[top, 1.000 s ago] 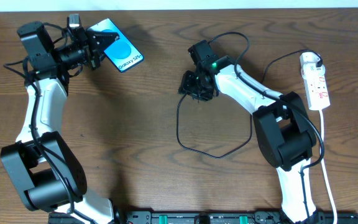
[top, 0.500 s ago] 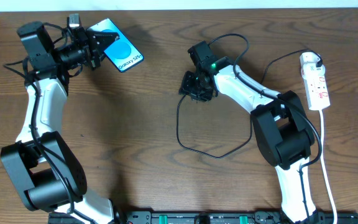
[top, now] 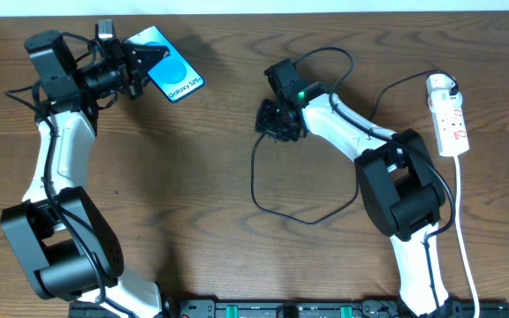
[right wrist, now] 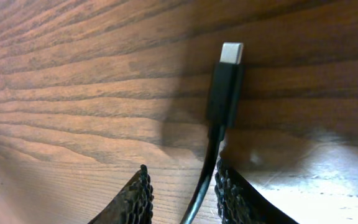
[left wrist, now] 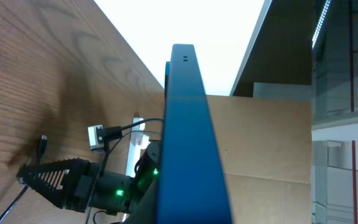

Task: Plug charger to phone and switch on socket
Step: 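Move the right gripper to the black cable's USB-C end and grasp it, then lift the cable end with the right gripper toward the phone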

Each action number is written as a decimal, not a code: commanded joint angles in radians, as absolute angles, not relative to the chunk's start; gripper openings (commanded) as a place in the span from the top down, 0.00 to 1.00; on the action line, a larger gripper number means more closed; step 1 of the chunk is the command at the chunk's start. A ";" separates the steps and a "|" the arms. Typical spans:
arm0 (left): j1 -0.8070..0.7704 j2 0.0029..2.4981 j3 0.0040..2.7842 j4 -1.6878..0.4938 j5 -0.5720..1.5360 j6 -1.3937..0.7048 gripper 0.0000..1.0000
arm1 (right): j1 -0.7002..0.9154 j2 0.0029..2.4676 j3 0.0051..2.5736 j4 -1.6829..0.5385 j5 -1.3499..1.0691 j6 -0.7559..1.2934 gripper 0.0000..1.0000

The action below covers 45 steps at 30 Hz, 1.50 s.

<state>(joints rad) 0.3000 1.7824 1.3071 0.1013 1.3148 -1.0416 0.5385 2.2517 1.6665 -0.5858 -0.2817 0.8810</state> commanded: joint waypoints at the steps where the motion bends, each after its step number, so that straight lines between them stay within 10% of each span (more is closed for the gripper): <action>1: 0.302 1.777 1.313 0.107 1.354 -1.025 0.93 | 0.547 2.279 1.673 -0.586 -0.260 0.886 0.67; 18: 0.302 1.777 1.313 0.107 1.354 -1.025 0.93 | 0.547 2.320 1.673 -0.564 -0.279 0.887 0.70; 29: 0.302 1.777 1.313 0.107 1.354 -1.025 0.93 | 0.546 2.350 1.673 -0.551 -0.279 0.881 0.92; 45: 0.302 1.777 1.313 0.107 1.355 -1.025 0.93 | 0.387 2.310 1.674 -0.515 -0.699 0.315 0.99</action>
